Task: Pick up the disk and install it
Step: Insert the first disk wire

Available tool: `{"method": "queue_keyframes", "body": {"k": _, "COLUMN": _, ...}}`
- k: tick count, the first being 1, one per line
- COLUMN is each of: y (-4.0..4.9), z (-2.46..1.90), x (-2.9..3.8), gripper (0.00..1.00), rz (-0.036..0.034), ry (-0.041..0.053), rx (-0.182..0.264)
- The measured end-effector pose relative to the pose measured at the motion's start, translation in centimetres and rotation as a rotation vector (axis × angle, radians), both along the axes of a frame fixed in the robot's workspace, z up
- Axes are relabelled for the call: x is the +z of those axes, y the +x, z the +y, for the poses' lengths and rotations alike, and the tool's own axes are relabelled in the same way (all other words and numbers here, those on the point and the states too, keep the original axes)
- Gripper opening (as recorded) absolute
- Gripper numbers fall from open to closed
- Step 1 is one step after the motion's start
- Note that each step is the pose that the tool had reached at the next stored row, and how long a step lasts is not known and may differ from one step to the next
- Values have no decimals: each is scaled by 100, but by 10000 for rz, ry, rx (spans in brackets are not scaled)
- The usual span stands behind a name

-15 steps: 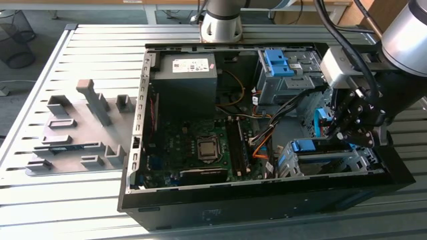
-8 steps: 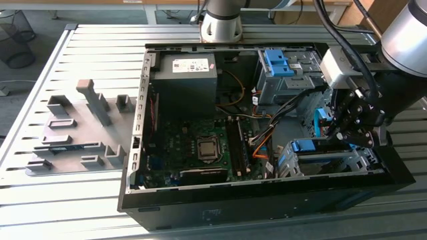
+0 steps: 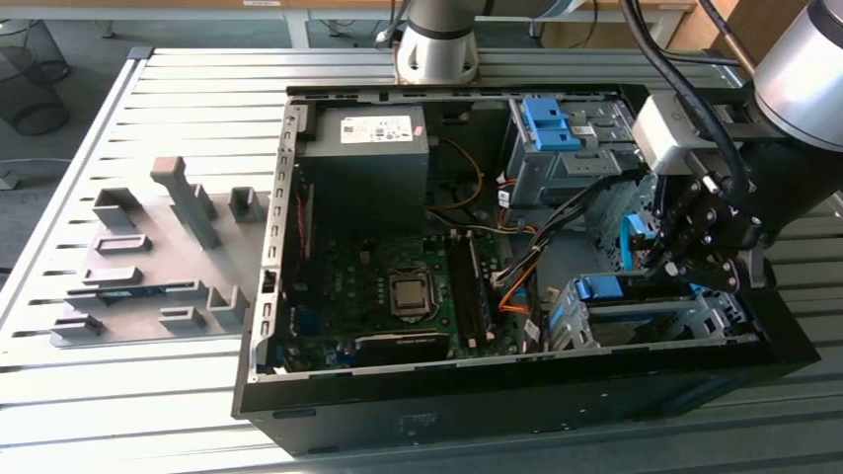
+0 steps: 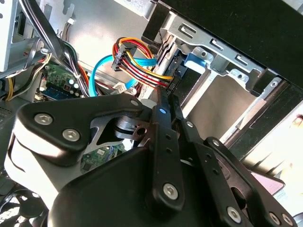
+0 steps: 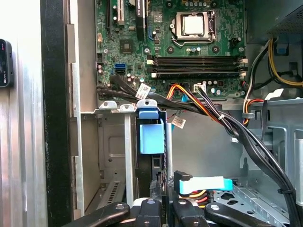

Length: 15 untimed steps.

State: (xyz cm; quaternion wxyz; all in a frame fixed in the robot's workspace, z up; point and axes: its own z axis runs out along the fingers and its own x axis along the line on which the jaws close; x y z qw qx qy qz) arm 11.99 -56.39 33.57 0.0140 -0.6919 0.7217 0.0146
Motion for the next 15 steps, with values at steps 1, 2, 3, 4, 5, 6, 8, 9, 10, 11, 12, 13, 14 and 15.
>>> {"method": "queue_keyframes", "body": {"k": 1, "y": 0, "z": -1, "x": 0, "gripper": 16, "rz": 0, "ry": 0, "rx": -1}}
{"method": "queue_keyframes", "body": {"k": 2, "y": 0, "z": -2, "x": -2, "gripper": 16, "rz": 0, "ry": 1, "rx": -1}}
{"method": "queue_keyframes", "body": {"k": 3, "y": 0, "z": -2, "x": -5, "gripper": 16, "rz": 0, "ry": 2, "rx": -1}}
{"method": "queue_keyframes", "body": {"k": 4, "y": 0, "z": -2, "x": -8, "gripper": 16, "rz": 0, "ry": 2, "rx": -1}}
{"method": "queue_keyframes", "body": {"k": 5, "y": 0, "z": -2, "x": -9, "gripper": 16, "rz": 0, "ry": 1, "rx": -1}}
{"method": "queue_keyframes", "body": {"k": 6, "y": 0, "z": -2, "x": -11, "gripper": 16, "rz": 0, "ry": 1, "rx": -1}}
{"method": "queue_keyframes", "body": {"k": 8, "y": 0, "z": -2, "x": -19, "gripper": 16, "rz": 0, "ry": 2, "rx": -3}}
{"method": "queue_keyframes", "body": {"k": 9, "y": 0, "z": -2, "x": -23, "gripper": 16, "rz": 2, "ry": 1, "rx": -4}}
{"method": "queue_keyframes", "body": {"k": 10, "y": 0, "z": -2, "x": -28, "gripper": 16, "rz": 4, "ry": 0, "rx": -5}}
{"method": "queue_keyframes", "body": {"k": 11, "y": 0, "z": -2, "x": -34, "gripper": 16, "rz": 8, "ry": 1, "rx": -5}}
{"method": "queue_keyframes", "body": {"k": 12, "y": 0, "z": -2, "x": -42, "gripper": 16, "rz": 13, "ry": 4, "rx": -6}}
{"method": "queue_keyframes", "body": {"k": 13, "y": 0, "z": -2, "x": -48, "gripper": 16, "rz": 21, "ry": 3, "rx": -7}}
{"method": "queue_keyframes", "body": {"k": 14, "y": 0, "z": -3, "x": -54, "gripper": 16, "rz": 32, "ry": 2, "rx": -9}}
{"method": "queue_keyframes", "body": {"k": 15, "y": 1, "z": -3, "x": -57, "gripper": 16, "rz": 46, "ry": -1, "rx": -10}}
